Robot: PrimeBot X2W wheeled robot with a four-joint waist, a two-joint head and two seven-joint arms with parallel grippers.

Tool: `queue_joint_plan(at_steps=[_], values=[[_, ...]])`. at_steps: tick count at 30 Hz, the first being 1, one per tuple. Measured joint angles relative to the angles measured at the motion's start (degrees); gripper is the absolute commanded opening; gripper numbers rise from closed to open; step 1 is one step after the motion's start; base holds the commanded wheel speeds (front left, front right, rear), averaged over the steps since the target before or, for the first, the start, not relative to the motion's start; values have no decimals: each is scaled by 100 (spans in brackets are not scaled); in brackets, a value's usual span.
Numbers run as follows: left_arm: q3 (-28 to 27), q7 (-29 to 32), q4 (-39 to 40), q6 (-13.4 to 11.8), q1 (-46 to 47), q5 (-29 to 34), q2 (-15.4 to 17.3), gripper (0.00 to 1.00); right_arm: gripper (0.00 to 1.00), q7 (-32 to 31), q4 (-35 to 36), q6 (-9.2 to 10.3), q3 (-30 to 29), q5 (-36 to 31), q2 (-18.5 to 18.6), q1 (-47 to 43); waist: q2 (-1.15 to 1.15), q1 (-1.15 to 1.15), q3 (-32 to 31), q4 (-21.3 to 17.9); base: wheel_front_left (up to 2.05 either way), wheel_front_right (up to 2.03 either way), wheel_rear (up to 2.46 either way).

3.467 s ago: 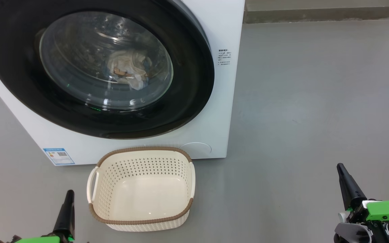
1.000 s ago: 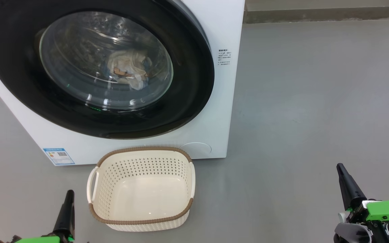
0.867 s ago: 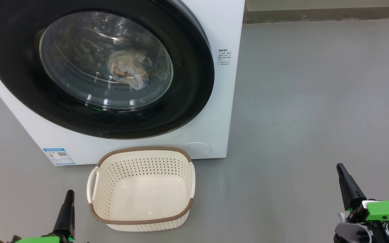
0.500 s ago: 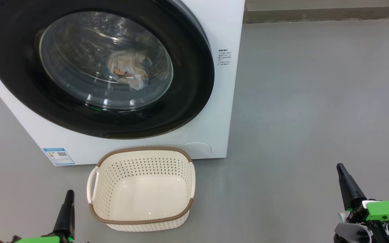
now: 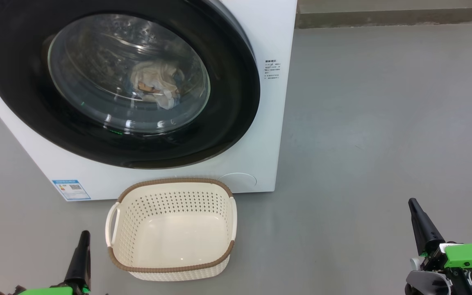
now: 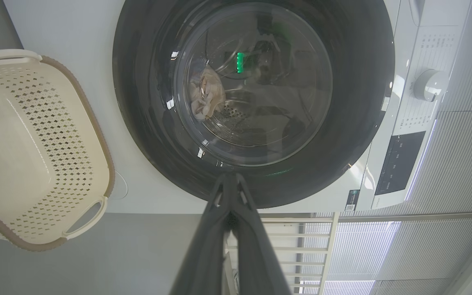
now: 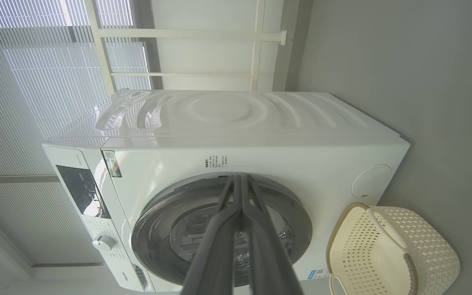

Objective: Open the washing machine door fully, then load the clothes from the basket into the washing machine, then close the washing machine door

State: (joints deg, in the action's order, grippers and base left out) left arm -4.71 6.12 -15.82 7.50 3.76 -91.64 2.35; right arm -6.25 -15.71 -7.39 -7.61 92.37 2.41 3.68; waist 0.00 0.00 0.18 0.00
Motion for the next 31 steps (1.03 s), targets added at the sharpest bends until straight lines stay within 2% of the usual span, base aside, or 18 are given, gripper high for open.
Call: queue_joint_plan(at_steps=[31], values=[[0,0,0,0,0,0,0,0,0,0,0,0,-1,0,0,0,0,0,0,0,0,0,0]])
